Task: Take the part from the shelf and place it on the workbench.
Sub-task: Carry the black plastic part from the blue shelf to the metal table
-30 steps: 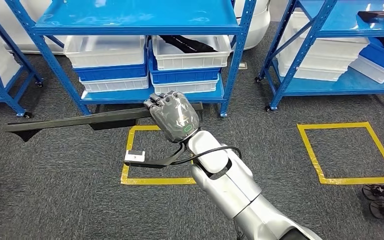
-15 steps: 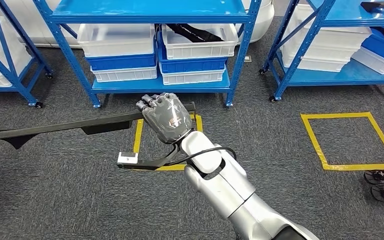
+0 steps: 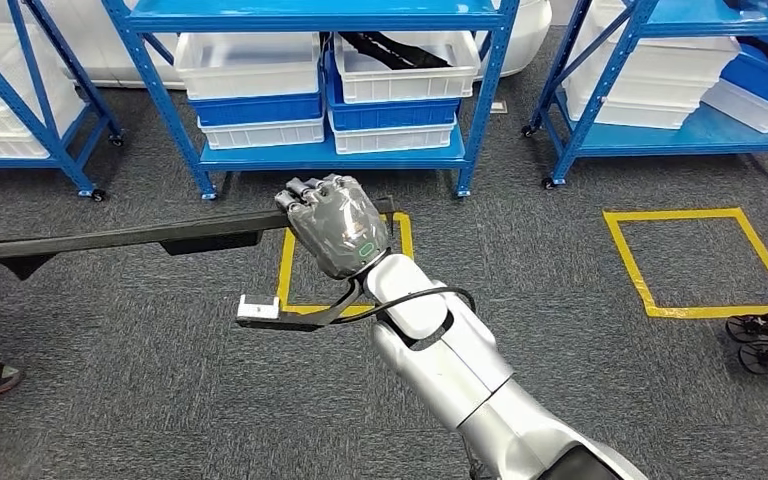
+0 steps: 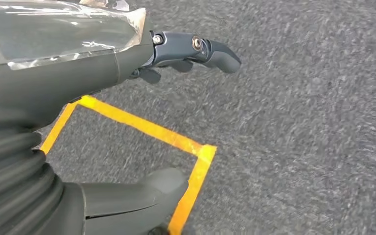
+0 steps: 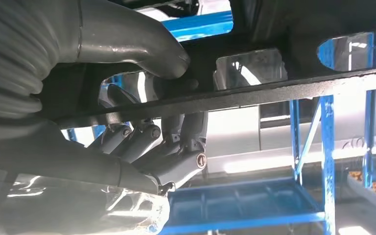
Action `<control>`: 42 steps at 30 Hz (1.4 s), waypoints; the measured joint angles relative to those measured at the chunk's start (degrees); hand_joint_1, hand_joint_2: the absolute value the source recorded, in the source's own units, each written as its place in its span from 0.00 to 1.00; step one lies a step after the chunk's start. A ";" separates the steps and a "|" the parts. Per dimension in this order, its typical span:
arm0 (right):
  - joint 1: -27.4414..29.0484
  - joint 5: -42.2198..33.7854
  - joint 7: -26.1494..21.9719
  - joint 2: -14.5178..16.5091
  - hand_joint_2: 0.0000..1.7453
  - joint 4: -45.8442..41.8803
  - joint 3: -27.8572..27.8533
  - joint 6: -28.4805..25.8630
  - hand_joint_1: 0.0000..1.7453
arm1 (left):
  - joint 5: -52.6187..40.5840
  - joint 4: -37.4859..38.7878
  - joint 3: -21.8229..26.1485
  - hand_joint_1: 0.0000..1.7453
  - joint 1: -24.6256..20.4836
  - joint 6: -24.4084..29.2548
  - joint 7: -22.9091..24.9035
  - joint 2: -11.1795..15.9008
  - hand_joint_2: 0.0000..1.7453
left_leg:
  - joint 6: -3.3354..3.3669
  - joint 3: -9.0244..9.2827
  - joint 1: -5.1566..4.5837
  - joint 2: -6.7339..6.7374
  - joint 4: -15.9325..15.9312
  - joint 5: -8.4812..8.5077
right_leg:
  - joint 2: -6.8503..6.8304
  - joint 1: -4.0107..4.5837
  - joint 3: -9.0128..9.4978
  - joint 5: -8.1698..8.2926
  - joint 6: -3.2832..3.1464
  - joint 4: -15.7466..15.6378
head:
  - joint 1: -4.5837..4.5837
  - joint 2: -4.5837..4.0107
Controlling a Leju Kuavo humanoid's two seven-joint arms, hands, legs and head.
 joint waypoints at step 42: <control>-1.15 -1.10 1.60 -0.08 1.00 4.50 -1.63 -1.45 0.94 | -2.32 -0.07 0.32 0.00 -0.20 -0.02 0.02 0.16 1.00 | -1.26 6.94 0.62 -0.30 5.36 -9.62 | -0.22 0.11 -7.55 4.02 -0.72 3.81 | -1.00 0.00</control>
